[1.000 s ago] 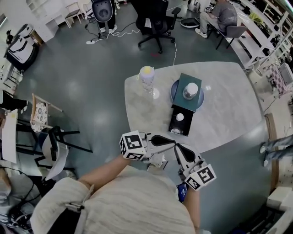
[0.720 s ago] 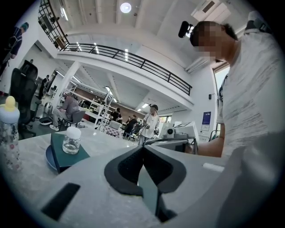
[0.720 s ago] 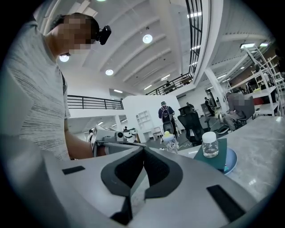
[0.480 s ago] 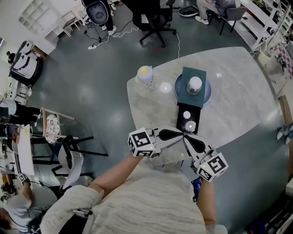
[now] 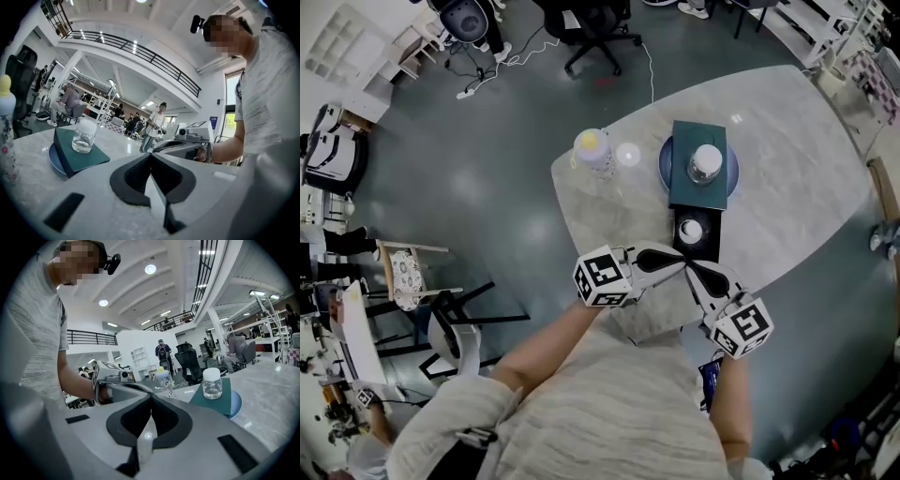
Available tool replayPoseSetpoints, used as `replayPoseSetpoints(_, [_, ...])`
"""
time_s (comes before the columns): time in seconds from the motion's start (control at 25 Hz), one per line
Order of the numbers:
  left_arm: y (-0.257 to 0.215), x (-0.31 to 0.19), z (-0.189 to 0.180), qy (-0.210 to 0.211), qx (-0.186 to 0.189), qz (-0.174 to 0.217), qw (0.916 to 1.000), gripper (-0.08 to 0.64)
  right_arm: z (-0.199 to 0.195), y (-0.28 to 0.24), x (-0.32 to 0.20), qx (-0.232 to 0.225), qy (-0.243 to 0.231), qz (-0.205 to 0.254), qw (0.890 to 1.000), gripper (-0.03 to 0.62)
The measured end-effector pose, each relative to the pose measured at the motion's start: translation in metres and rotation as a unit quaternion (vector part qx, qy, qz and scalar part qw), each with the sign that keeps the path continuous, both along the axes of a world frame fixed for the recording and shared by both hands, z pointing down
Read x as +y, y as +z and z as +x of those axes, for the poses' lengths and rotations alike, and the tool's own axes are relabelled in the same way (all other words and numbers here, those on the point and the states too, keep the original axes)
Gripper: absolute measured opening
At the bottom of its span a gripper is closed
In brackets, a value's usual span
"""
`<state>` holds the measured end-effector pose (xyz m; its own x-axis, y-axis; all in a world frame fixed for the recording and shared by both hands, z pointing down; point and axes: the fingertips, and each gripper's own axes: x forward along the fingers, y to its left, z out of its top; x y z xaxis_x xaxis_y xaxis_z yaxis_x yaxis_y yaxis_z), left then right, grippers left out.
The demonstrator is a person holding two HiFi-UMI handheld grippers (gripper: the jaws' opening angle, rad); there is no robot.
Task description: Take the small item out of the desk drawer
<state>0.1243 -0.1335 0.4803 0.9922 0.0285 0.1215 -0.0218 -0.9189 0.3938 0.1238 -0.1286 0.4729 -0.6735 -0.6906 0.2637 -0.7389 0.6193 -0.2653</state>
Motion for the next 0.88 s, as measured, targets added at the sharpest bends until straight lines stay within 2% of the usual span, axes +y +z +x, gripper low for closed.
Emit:
replayPoseSetpoints(0.4, [0.045, -0.028, 0.005, 0.028, -0.032, -0.030, 0.9987, 0.015, 0.003, 0.044, -0.030, 0.063, 0.023, -0.045, 0.997, 0.011])
replayPoseSetpoints(0.64, [0.070, -0.043, 0.009, 0.013, -0.036, -0.070, 0.9968, 0.015, 0.016, 0.069, -0.046, 0.072, 0.063, -0.065, 0.993, 0.011])
replayPoseSetpoints(0.88, [0.085, -0.046, 0.000, 0.005, -0.050, -0.083, 0.9953, 0.015, 0.028, 0.084, -0.057, 0.121, 0.077, -0.074, 0.987, 0.011])
